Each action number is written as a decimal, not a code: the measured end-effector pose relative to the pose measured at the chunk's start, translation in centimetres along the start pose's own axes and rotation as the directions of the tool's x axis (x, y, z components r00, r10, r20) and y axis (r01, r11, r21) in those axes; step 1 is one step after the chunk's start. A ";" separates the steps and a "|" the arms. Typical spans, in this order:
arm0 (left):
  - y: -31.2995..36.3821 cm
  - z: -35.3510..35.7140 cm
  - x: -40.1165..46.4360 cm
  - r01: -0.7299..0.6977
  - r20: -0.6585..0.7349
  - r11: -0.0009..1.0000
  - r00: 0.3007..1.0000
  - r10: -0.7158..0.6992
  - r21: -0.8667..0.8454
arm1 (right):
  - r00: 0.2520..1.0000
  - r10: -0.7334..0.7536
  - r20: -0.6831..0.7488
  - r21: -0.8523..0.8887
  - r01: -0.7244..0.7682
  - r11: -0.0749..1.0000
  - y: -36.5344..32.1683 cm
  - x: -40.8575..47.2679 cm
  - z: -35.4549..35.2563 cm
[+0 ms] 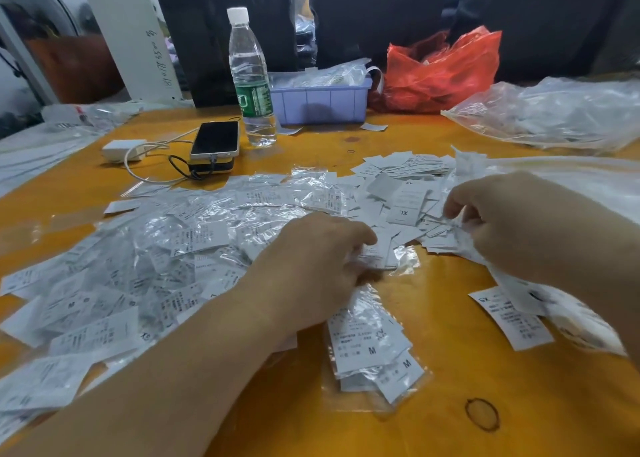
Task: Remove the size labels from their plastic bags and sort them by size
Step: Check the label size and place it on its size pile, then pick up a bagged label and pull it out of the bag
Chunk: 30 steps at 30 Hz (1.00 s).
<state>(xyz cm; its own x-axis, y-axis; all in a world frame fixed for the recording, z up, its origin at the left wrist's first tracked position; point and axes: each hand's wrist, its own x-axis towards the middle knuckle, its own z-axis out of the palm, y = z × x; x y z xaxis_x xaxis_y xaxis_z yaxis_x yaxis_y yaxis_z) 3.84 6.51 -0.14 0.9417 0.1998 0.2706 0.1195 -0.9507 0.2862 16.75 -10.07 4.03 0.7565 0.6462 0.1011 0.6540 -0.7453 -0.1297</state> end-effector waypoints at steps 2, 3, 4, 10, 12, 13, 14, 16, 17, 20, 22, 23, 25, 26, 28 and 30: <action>0.1 0.0 0.0 0.007 -0.028 1.000 1.000 -0.008 -0.009 | 0.998 -0.007 0.066 -0.040 0.009 0.999 -0.4 -0.1 0.3; 0.2 0.0 0.0 0.012 -0.037 1.000 0.999 -0.013 -0.011 | 0.996 -0.010 0.087 -0.062 0.016 0.998 -0.6 -0.1 0.4; 0.2 0.1 0.0 0.014 -0.044 1.000 0.999 -0.014 -0.011 | 0.995 -0.009 0.098 -0.083 0.018 0.996 -0.7 -0.2 0.4; 0.7 0.3 -0.1 0.006 -0.125 0.999 0.992 -0.010 -0.035 | 1.000 -0.005 -0.015 -0.158 0.002 0.987 -0.8 -1.0 0.8; 1.0 0.4 -0.2 0.002 -0.143 0.998 0.990 -0.010 -0.057 | 1.000 -0.013 -0.023 -0.154 0.009 0.988 -1.0 -1.1 1.0; 1.1 0.4 -0.2 0.001 -0.147 0.998 0.989 -0.010 -0.062 | 1.000 -0.014 -0.019 -0.151 0.011 0.988 -1.1 -1.1 1.1; 1.2 0.4 -0.2 0.000 -0.152 0.998 0.988 -0.011 -0.066 | 1.000 -0.015 -0.020 -0.148 0.012 0.989 -1.1 -1.1 1.2; 1.2 0.5 -0.3 0.003 -0.169 0.995 0.985 -0.020 -0.098 | 0.999 -0.022 -0.026 -0.137 0.018 0.990 -1.0 -1.0 1.2; 1.1 0.5 -0.4 0.006 -0.177 0.992 0.984 -0.029 -0.124 | 1.000 -0.017 -0.021 -0.121 0.014 0.993 -1.0 -1.1 1.1; 0.9 0.4 -0.6 0.025 -0.205 0.967 0.976 -0.079 -0.253 | 1.000 -0.013 0.021 -0.070 0.014 0.997 -0.6 -0.9 1.1; 0.7 0.3 -0.7 0.035 -0.235 0.943 0.965 -0.118 -0.330 | 0.998 -0.011 0.060 -0.059 0.015 0.998 -0.6 -0.9 1.2; 0.7 0.2 -0.7 0.036 -0.248 0.936 0.960 -0.130 -0.351 | 0.998 -0.019 0.055 -0.060 0.023 0.998 -0.5 -0.8 1.4; 0.7 0.1 -0.7 0.034 -0.256 0.922 0.956 -0.142 -0.386 | 0.999 -0.031 0.025 -0.078 0.033 0.996 -0.4 -0.8 1.4; 0.7 0.1 -0.7 0.030 -0.256 0.917 0.956 -0.143 -0.398 | 0.999 -0.035 0.008 -0.094 0.036 0.995 -0.4 -0.8 1.4; 0.7 0.0 -0.8 0.017 -0.261 0.915 0.956 -0.132 -0.403 | 0.999 -0.032 -0.011 -0.105 0.031 0.994 0.0 -0.7 1.0; 0.7 0.1 -0.8 0.009 -0.257 0.918 0.959 -0.121 -0.397 | 1.000 0.005 -0.006 -0.081 -0.005 0.997 0.0 -0.9 0.2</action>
<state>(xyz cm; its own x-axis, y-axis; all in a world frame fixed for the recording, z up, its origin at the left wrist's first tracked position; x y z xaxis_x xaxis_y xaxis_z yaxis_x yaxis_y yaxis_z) 3.19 5.63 -0.19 0.8075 0.3677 0.4612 -0.0065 -0.7763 0.6303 16.04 -10.64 3.70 0.7598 0.6415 0.1061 0.6484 -0.7596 -0.0501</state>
